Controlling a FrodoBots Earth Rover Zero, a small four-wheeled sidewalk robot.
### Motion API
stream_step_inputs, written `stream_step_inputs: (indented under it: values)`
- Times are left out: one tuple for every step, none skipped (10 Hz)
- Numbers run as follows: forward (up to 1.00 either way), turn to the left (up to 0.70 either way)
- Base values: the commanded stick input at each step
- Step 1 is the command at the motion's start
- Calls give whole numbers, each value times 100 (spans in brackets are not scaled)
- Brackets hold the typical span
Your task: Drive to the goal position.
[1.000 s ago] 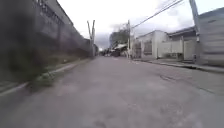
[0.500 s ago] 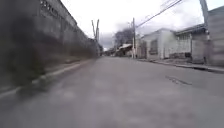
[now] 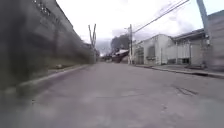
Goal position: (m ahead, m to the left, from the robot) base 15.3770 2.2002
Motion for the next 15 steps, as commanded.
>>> stream_step_inputs:
  values:
    - [100, 0]
    - [100, 0]
    - [100, 0]
    - [100, 0]
    - [100, 0]
    - [100, 0]
    - [100, 6]
    - [100, 31]
    - [100, 40]
    - [100, 40]
    - [100, 31]
    - [100, 2]
    - [100, 0]
    - [100, 0]
    - [100, 0]
